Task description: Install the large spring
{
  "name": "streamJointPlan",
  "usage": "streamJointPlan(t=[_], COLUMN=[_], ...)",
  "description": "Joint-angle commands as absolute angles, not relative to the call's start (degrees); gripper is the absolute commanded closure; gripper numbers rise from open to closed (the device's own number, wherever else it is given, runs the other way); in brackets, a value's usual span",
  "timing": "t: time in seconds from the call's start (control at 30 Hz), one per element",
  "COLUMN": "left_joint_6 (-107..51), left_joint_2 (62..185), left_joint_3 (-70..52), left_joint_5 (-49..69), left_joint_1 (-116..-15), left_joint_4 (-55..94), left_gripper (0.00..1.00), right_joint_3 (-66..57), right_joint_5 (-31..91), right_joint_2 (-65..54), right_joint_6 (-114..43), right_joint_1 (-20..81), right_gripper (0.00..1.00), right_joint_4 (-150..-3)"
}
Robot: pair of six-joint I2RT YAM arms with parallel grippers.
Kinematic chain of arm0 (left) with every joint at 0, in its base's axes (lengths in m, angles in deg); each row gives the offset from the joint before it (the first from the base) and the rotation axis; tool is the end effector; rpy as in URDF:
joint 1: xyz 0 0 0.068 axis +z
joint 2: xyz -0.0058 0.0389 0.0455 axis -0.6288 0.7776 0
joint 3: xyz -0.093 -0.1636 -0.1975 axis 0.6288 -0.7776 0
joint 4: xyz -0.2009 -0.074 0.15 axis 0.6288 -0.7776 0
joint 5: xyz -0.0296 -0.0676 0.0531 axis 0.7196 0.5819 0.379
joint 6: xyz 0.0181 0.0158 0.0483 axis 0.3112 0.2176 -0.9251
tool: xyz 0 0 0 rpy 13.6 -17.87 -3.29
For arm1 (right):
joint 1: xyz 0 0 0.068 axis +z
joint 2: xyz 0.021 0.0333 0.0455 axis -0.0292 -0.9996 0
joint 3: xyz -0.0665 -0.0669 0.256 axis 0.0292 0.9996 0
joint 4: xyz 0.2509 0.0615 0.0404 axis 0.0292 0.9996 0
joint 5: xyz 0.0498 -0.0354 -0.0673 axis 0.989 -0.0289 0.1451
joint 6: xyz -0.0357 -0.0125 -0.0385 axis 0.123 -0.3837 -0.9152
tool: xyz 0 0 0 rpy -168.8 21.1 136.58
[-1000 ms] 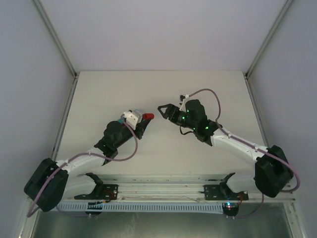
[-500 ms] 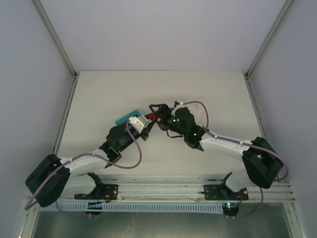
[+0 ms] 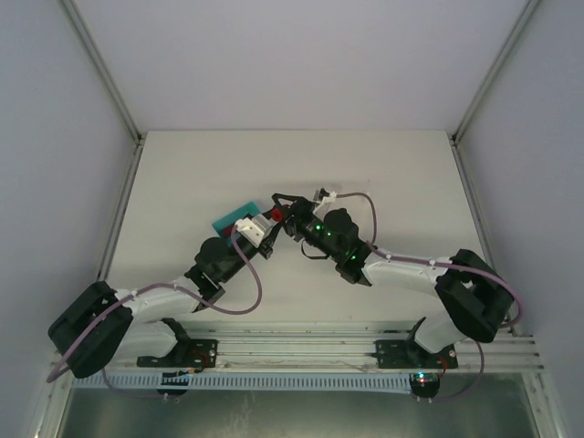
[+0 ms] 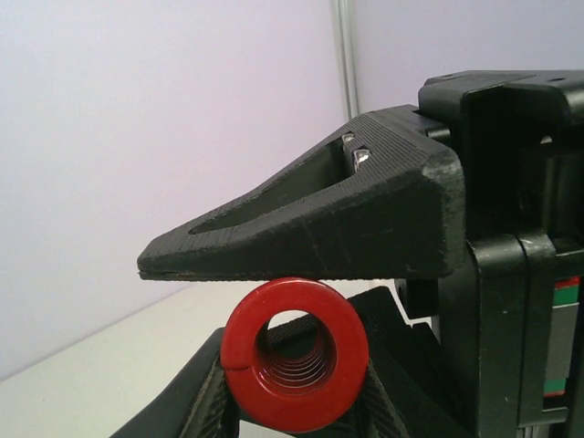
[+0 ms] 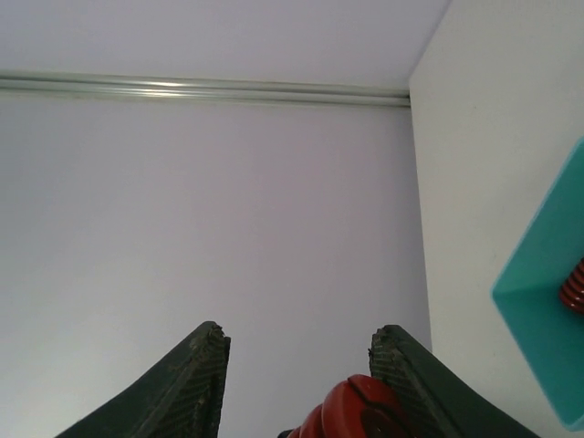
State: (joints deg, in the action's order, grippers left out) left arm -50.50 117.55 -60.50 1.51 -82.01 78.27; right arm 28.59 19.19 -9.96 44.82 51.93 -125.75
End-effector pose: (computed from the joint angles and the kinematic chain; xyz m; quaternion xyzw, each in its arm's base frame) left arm 0.1758 -0.1643 0.2408 0.2829 0.5584 -0.2172 0.7490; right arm 0.2123 0.2522 0.2638 0.2311 0.6312 0.6826 0.2868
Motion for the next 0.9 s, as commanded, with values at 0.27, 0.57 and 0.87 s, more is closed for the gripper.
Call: streamJointPlan(t=[0.27,0.57,0.87], left_joint_6=[-51.6,-52.3,-49.2], left_joint_2=[118.4,117.9,112.6], left_joint_3=[-64.9,-66.2,-67.5], left_joint_5=[-1.6,-4.0,-2.8], left_joint_1=[-82.2,-82.2,-82.2], left_joint_4=[88.1,87.8,81.2], left_gripper=[1.0,0.92,0.27], right_joint_3=[31.6,32.4,31.4], right_joint_5=[14.3,13.5,11.3], right_joint_2=[-8.7,-8.5,-3.3], right_joint_6=[41.8,38.4,24.9], right_joint_1=[52.4,52.4,51.8], right_gripper=[0.61,0.96,1.0], right_joint_4=[-133.9,-138.3,-130.4])
